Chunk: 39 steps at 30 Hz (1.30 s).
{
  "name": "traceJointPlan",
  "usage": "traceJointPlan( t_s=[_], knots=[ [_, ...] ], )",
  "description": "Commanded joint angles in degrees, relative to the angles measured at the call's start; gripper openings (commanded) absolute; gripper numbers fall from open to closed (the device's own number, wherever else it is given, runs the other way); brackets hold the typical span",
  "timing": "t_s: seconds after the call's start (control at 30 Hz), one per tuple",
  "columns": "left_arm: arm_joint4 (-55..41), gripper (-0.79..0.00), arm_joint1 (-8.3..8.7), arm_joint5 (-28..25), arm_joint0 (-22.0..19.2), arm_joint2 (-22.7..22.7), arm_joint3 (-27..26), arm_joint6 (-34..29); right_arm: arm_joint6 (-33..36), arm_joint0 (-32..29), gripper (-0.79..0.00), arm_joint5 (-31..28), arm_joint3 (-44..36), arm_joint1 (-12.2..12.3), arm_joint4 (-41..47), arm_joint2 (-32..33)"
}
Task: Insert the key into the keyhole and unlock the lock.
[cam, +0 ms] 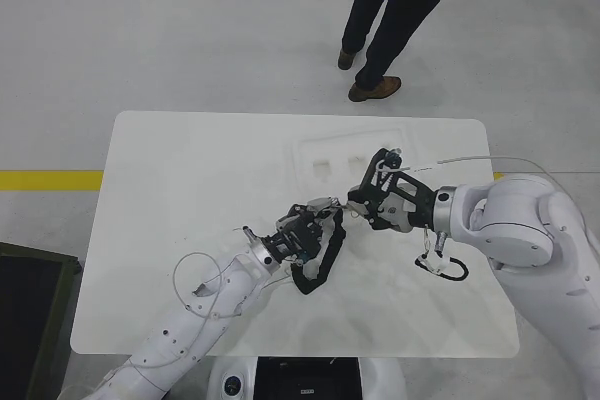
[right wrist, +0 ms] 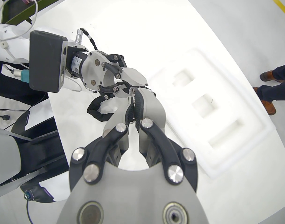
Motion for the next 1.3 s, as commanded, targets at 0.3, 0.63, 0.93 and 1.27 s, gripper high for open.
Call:
traceJointPlan(
  t_s=[0.3, 0.63, 0.93, 1.27],
  knots=[
    [4.0, -0.785, -0.15, 0.1, 0.3, -0.3, -0.3, -0.6, 1.6, 0.9, -0.785, 0.2, 0.5, 0.1, 0.5, -0.4],
    [5.3, -0.785, -0.40, 1.0, 1.0, -0.7, -0.5, 0.2, 2.5, 0.4, -0.785, 0.6, 0.9, 0.4, 1.0, -0.2],
    [5.7, -0.785, -0.43, 1.3, 1.1, -0.7, -0.5, 0.4, 1.8, 0.1, -0.785, 1.1, 0.6, 0.6, 1.5, 0.1],
    [5.7, -0.785, -0.43, 1.3, 1.1, -0.7, -0.5, 0.4, 0.6, -0.7, -0.785, 1.5, 0.1, 0.6, 0.8, 0.0]
  ],
)
